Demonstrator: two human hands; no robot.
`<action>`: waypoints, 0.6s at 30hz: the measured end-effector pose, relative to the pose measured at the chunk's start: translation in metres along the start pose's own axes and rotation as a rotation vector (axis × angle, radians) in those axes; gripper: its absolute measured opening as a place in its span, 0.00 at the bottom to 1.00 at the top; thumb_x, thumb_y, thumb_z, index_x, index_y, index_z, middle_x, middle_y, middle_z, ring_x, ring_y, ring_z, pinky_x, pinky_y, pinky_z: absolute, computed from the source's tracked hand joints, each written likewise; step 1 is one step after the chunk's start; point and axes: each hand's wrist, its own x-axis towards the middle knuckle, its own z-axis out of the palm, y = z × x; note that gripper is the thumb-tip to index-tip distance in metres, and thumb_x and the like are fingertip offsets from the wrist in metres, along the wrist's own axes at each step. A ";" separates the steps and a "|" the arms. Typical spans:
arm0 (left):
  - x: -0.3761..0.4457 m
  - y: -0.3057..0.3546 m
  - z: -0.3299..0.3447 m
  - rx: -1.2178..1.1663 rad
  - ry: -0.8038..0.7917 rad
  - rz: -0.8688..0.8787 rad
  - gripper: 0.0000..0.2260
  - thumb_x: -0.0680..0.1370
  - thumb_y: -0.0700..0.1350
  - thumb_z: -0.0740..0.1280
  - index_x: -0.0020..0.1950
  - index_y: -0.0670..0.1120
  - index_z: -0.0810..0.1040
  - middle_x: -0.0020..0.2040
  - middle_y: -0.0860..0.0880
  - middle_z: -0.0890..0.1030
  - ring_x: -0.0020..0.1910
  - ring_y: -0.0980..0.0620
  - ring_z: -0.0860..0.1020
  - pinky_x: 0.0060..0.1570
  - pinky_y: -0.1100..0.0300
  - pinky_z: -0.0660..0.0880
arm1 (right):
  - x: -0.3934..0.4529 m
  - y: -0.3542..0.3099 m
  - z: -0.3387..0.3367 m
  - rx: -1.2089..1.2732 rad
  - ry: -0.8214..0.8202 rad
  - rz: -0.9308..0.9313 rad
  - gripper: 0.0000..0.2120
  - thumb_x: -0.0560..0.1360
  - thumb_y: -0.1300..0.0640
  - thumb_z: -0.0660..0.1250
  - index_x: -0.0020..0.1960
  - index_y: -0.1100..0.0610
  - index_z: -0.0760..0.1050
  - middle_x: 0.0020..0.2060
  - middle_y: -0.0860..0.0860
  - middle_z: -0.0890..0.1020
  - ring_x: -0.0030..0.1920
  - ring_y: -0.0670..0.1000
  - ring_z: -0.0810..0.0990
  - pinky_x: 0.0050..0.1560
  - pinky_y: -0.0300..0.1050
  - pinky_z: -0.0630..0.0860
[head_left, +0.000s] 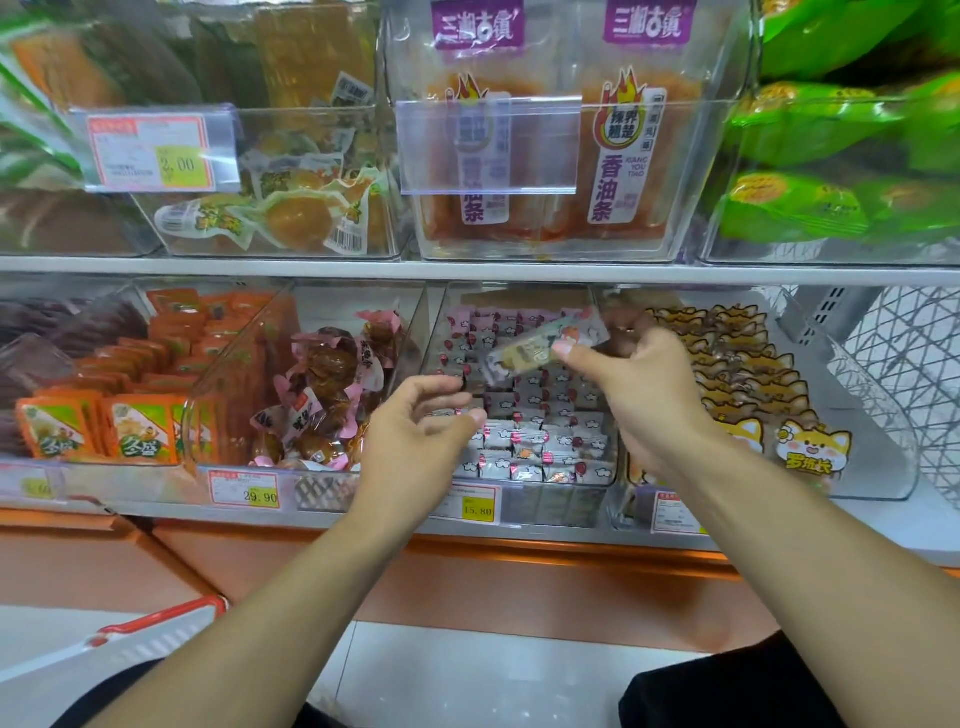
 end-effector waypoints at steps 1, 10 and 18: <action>0.000 -0.003 0.000 0.137 -0.006 0.055 0.13 0.75 0.41 0.75 0.58 0.50 0.79 0.53 0.53 0.84 0.47 0.59 0.83 0.47 0.67 0.79 | 0.005 0.001 0.001 -0.111 0.051 -0.083 0.16 0.70 0.63 0.79 0.50 0.49 0.77 0.45 0.47 0.88 0.49 0.48 0.86 0.53 0.45 0.80; -0.007 -0.025 0.009 0.974 -0.229 0.319 0.36 0.78 0.66 0.63 0.79 0.48 0.62 0.78 0.51 0.63 0.77 0.53 0.58 0.74 0.59 0.56 | 0.033 0.026 0.025 -0.613 -0.065 -0.295 0.16 0.72 0.62 0.77 0.52 0.48 0.74 0.43 0.46 0.84 0.44 0.49 0.83 0.44 0.42 0.77; -0.009 -0.029 0.006 1.085 -0.267 0.332 0.38 0.78 0.68 0.61 0.81 0.48 0.55 0.81 0.47 0.55 0.81 0.49 0.48 0.77 0.55 0.47 | 0.040 0.024 0.036 -0.777 -0.242 -0.352 0.17 0.72 0.58 0.76 0.51 0.42 0.72 0.40 0.36 0.77 0.39 0.33 0.76 0.36 0.23 0.67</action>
